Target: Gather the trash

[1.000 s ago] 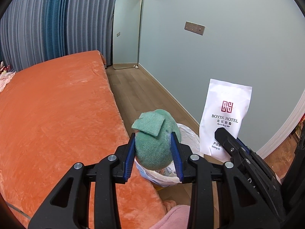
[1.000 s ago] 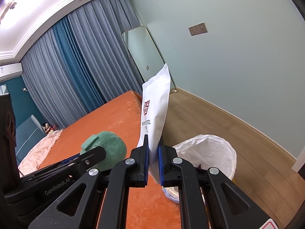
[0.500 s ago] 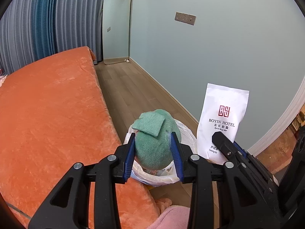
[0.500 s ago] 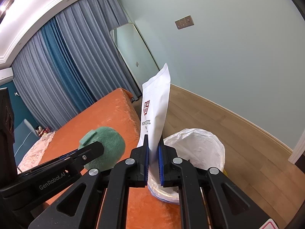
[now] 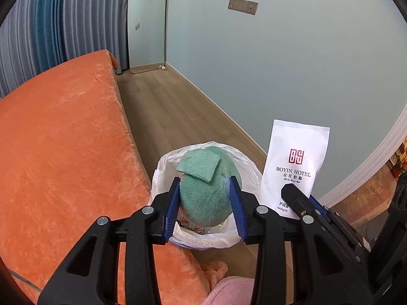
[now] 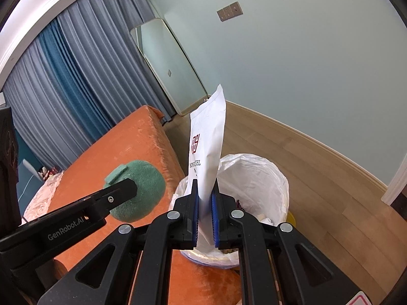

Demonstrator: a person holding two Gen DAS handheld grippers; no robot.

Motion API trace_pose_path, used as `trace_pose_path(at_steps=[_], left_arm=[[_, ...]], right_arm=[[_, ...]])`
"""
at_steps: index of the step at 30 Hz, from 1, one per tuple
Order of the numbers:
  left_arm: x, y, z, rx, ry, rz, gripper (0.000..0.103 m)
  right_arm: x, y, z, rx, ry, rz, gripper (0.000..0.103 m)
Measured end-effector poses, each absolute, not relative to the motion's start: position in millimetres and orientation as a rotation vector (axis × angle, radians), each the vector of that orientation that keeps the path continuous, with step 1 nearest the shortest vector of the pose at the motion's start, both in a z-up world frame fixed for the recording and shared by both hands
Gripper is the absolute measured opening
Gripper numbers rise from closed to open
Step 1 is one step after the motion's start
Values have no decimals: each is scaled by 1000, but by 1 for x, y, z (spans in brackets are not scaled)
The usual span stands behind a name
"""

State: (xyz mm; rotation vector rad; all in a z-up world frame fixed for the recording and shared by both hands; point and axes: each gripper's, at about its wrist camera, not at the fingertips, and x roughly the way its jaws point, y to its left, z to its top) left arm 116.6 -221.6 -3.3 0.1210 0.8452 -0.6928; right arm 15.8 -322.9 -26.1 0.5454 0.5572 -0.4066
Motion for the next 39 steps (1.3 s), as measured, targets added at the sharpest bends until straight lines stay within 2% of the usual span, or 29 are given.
trace_pose_path(at_steps=[10, 11, 13, 15, 16, 21, 26, 32, 35, 39], left_arm=[[134, -240, -23, 120, 880, -687, 38], [136, -240, -25, 118, 882, -681, 40], [139, -239, -27, 107, 882, -657, 58], [144, -235, -29, 92, 879, -631, 63], [147, -233, -31, 87, 886, -627, 64], [157, -221, -35, 73, 905, -597, 64], [159, -205, -34, 58, 906, -558, 64], [155, -187, -31, 70, 889, -519, 64], [151, -176, -30, 70, 887, -499, 64], [144, -163, -29, 89, 873, -470, 64]], right_arm=[[38, -340, -53, 550, 616, -413, 11], [41, -340, -55, 550, 621, -412, 14], [48, -341, -59, 544, 634, -414, 15], [54, -339, -62, 536, 645, -416, 15], [58, -339, -64, 536, 653, -409, 15], [68, -334, -66, 522, 668, -403, 30], [67, -328, -62, 511, 678, -399, 38], [61, -319, -56, 484, 702, -392, 41], [59, -311, -53, 453, 718, -395, 46], [55, -301, -48, 432, 739, -401, 48]])
